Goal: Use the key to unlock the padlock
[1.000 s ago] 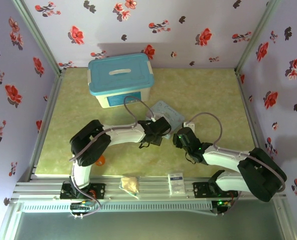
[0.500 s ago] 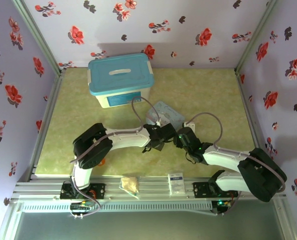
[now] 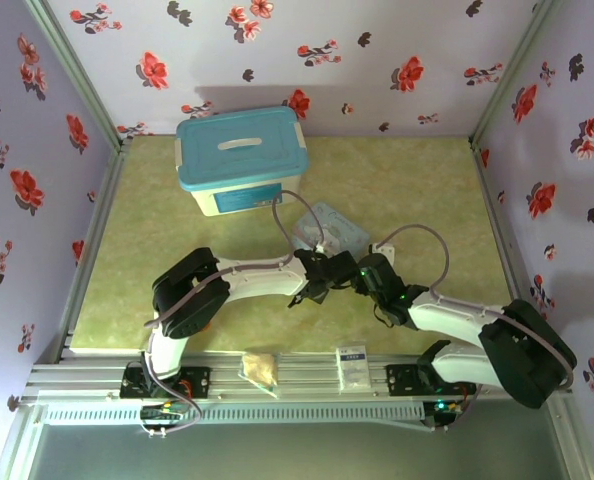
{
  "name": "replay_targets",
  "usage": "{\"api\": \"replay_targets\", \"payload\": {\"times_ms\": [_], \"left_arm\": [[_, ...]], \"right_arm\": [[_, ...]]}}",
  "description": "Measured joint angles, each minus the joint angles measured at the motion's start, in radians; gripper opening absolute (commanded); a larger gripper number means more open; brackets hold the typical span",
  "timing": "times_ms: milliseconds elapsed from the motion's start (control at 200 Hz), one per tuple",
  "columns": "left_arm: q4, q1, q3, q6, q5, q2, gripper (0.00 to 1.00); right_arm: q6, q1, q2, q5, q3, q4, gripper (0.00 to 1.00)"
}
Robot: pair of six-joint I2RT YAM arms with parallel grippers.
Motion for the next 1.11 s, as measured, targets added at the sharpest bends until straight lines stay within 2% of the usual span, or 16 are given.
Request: {"api": "replay_targets", "payload": {"times_ms": [120,490,950,1105], "left_arm": [[-0.003,0.006,-0.014,0.001,-0.019,0.0,0.22],[-0.037,0.007,-0.003,0.002,-0.07,0.024,0.22],[-0.037,-0.03,-0.006,0.0,-0.056,0.023,0.46],[0.064,-0.016,-0.109,0.004,0.016,-0.083,0.56]], "right_arm": [[0.0,0.004,0.0,0.003,-0.002,-0.002,0.41],[0.018,0.005,-0.003,0.008,-0.014,-0.003,0.41],[0.025,0.005,-0.013,0.014,-0.021,-0.006,0.41],[0.026,0.005,-0.134,-0.008,-0.063,-0.022,0.47]]}}
